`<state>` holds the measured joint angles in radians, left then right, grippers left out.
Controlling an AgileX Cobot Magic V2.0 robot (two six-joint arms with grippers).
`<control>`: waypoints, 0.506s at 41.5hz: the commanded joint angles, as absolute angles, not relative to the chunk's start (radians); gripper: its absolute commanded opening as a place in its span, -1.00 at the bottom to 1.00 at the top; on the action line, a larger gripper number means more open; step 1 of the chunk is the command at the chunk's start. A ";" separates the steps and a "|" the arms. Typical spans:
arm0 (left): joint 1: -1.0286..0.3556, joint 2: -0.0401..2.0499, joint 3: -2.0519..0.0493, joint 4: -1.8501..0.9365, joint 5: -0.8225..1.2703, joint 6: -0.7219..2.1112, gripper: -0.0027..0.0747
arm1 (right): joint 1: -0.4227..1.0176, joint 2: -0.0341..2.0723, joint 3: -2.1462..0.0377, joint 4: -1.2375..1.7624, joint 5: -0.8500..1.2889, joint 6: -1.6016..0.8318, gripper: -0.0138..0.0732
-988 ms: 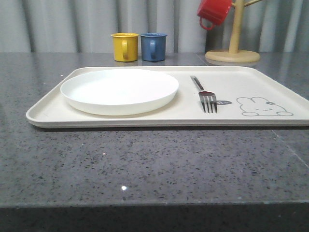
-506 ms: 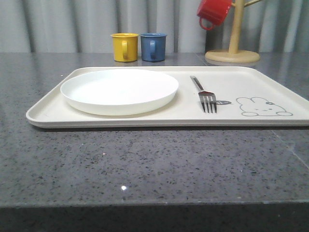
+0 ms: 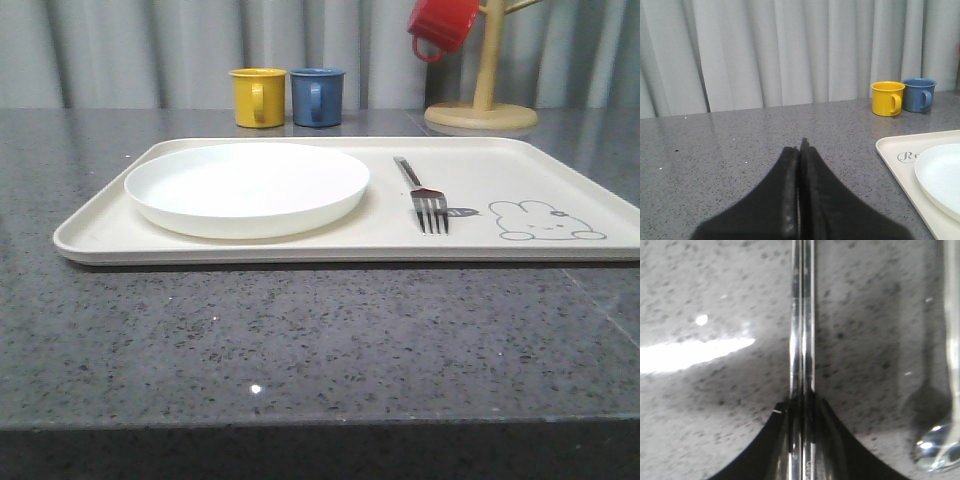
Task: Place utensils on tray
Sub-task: 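Carry the chopsticks onto the tray beside the fork and release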
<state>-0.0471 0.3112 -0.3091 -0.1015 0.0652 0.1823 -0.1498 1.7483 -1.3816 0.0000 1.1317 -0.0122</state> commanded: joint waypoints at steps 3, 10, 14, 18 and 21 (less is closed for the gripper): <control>-0.047 0.317 -0.335 -0.110 -0.019 0.179 -0.98 | -0.146 1.674 -1.466 0.013 1.189 0.024 -0.79; -0.047 0.317 -0.335 -0.110 -0.024 0.179 -0.98 | -0.110 1.638 -1.541 0.016 1.267 0.065 -0.79; -0.047 0.317 -0.335 -0.110 -0.024 0.179 -0.98 | -0.072 1.637 -1.584 0.016 1.316 0.084 -0.79; -0.047 0.317 -0.335 -0.110 -0.024 0.179 -0.98 | -0.025 1.637 -1.603 0.019 1.333 0.107 -0.79; -0.047 0.317 -0.335 -0.110 -0.024 0.179 -0.98 | 0.016 1.637 -1.603 0.029 1.333 0.129 -0.79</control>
